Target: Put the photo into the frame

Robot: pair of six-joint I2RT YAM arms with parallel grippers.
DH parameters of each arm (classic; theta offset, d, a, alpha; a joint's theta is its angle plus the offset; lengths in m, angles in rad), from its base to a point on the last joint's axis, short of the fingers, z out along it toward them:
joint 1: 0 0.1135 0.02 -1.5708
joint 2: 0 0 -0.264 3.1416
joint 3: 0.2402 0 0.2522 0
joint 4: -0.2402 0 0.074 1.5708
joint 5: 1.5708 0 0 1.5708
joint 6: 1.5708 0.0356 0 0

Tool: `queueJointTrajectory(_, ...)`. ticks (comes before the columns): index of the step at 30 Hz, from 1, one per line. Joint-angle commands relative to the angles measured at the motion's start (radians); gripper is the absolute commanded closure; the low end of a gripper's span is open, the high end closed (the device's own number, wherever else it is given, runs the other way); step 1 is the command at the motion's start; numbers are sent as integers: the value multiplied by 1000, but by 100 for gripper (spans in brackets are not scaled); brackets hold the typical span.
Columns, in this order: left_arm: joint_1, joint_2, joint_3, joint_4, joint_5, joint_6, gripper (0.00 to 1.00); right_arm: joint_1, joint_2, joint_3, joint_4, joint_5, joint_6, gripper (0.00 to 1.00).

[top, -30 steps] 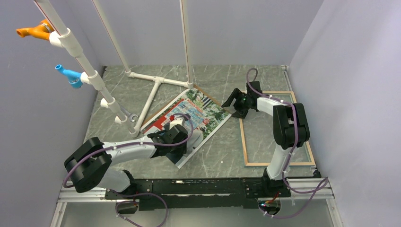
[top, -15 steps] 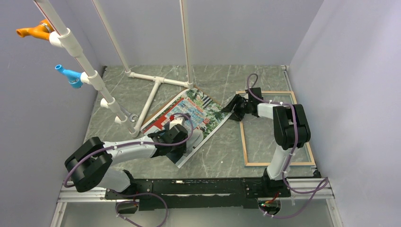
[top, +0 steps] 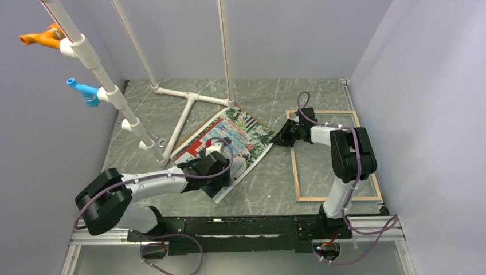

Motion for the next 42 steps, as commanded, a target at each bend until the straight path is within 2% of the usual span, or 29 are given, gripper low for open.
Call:
queueJointTrajectory(1,-12,-42,-55,-112,20,7,25,1,-98,-9,-61,29,-25,95)
queueJointTrajectory(4,-25,-119,-37,-135,-5,24,19,1,-157,-19,-94,31,-41,100)
queueJointTrajectory(9,-42,-246,4,-178,-33,56,12,1,-255,-30,-147,15,-55,100)
queueJointTrajectory(13,-53,-328,41,-189,-13,103,1,1,-340,-18,-231,36,-85,100)
queueJointTrajectory(18,-121,-341,148,-211,-28,179,1,3,-448,6,-354,81,-106,100)
queueJointTrajectory(23,-221,-256,309,-225,-84,255,0,3,-531,43,-453,111,-90,100)
queueJointTrajectory(28,-302,-95,449,-257,-166,282,3,3,-577,59,-492,83,-49,100)
queueJointTrajectory(33,-371,75,588,-337,-285,244,5,2,-624,60,-498,76,-10,100)
queueJointTrajectory(37,-429,189,671,-404,-362,198,13,3,-633,74,-509,62,-1,100)
queueJointTrajectory(42,-476,331,784,-560,-486,100,18,3,-643,90,-516,43,10,100)
